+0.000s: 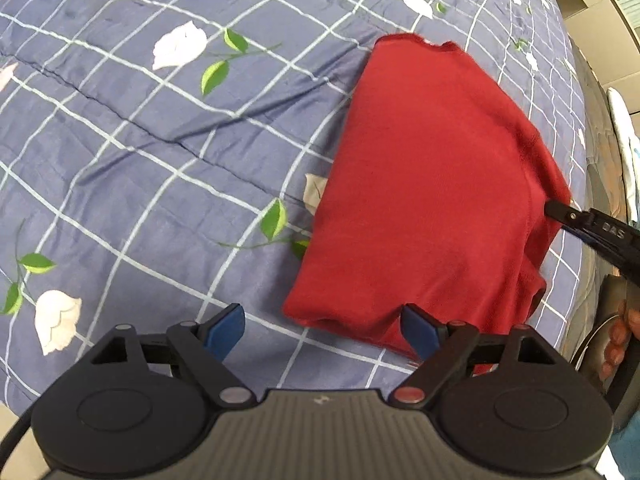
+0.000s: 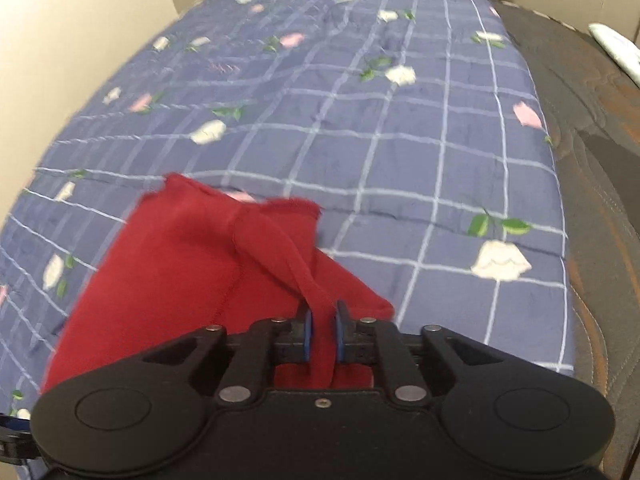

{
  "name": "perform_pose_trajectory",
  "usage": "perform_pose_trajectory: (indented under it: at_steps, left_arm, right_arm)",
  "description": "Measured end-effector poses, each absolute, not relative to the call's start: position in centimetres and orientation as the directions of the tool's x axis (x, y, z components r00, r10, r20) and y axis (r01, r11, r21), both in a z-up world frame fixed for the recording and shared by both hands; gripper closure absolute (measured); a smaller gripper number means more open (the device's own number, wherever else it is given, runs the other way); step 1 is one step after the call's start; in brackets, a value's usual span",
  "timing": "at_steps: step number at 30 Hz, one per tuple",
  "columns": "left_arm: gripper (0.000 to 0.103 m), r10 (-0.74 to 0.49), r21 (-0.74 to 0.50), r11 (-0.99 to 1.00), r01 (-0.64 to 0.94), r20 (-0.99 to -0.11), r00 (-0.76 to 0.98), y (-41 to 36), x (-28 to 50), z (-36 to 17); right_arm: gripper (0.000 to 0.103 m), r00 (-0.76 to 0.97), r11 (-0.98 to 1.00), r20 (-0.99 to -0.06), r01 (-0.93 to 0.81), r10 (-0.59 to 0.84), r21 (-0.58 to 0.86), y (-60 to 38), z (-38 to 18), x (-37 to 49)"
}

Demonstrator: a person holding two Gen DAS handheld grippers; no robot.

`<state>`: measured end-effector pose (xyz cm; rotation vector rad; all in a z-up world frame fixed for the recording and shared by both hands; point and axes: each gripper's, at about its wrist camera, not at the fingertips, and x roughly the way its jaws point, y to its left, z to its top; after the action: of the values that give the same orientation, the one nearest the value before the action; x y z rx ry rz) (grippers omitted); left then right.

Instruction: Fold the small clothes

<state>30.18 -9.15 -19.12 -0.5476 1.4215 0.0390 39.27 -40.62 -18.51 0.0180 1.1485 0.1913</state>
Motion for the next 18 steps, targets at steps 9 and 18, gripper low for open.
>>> perform_pose_trajectory:
  at_steps: [9, 18]
  left_arm:
    - [0.006, -0.272, -0.33, 0.868, -0.371, -0.941, 0.199, -8.5, 30.8, -19.5]
    - [0.006, -0.232, -0.269, 0.921, -0.281, -0.959, 0.161, -10.1, 31.3, -20.1]
  right_arm:
    - [0.043, 0.354, 0.957, -0.899, 0.033, 0.26, 0.29, -43.3, -18.4, 33.3]
    - [0.068, 0.337, 0.916, -0.892, 0.16, 0.3, 0.369, -43.8, -20.5, 33.1]
